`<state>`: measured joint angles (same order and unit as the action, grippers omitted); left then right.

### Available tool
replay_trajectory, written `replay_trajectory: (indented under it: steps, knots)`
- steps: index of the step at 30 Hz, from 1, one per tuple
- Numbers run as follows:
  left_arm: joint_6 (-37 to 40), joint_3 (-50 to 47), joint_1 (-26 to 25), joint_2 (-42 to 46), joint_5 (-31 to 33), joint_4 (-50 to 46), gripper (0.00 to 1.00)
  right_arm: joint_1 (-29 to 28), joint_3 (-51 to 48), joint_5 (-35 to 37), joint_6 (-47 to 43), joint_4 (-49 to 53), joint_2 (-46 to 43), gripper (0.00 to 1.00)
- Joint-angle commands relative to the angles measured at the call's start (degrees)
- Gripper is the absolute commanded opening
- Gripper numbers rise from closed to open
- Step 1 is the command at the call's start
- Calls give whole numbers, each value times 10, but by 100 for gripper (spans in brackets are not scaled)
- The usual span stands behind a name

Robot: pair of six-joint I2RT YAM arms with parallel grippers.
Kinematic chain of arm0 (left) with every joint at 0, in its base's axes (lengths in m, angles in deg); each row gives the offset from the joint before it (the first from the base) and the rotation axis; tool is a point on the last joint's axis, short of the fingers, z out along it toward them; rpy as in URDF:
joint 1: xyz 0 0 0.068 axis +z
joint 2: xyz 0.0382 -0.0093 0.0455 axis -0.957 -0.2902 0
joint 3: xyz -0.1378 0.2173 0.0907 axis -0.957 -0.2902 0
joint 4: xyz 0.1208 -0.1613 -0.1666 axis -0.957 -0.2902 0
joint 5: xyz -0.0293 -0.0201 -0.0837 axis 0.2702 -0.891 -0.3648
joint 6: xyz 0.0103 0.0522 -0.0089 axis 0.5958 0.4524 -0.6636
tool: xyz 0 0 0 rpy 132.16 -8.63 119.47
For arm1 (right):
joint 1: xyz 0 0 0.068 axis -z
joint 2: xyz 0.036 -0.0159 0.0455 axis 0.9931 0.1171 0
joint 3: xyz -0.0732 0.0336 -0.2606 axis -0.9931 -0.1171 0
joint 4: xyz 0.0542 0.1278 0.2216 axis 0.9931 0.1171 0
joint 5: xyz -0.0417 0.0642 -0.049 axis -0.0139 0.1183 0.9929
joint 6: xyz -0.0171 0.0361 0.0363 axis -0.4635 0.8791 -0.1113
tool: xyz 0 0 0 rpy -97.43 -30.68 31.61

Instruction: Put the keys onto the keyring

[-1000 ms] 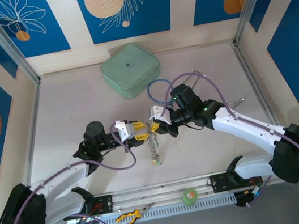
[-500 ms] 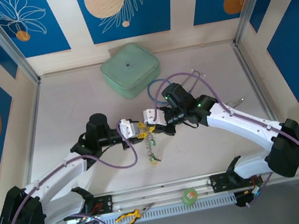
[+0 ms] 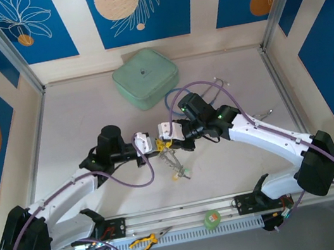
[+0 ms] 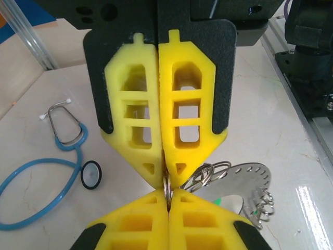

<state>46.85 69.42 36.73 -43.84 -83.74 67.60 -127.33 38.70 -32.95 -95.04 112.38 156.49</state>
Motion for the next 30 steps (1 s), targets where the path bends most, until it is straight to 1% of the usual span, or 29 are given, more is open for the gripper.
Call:
replay_trajectory:
  steps: [1, 2, 3, 8, 11, 14, 19, 23, 25, 30]
  knots:
    - [-9, 7, -3, 7, -15, 42, 0, 24, -27, -44, 49, -82, -47, 31]
    - [-26, -4, -4, 8, -14, 70, 0, 35, -45, -46, 62, -100, -60, 36]
    - [-46, -17, -3, 8, -14, 104, 0, 42, -60, -45, 68, -110, -70, 38]
    - [-141, -61, -3, -2, -9, 230, 0, 42, -87, -12, 64, -95, -74, 35]
    - [-179, -76, -4, -5, -2, 275, 0, 39, -96, -27, 69, -104, -81, 35]
    - [-192, -82, -4, 1, 7, 275, 0, 39, -99, -44, 71, -109, -88, 36]
    - [-193, -88, -4, 12, 8, 267, 0, 40, -96, -57, 67, -100, -88, 35]
    - [-194, -87, -4, 13, 10, 270, 0, 38, -92, -75, 71, -98, -84, 37]
    - [-196, -88, -4, 13, 10, 271, 0, 38, -93, -65, 68, -95, -87, 37]
    - [-198, -91, -4, 18, 16, 271, 0, 43, -119, -5, 65, -120, -129, 38]
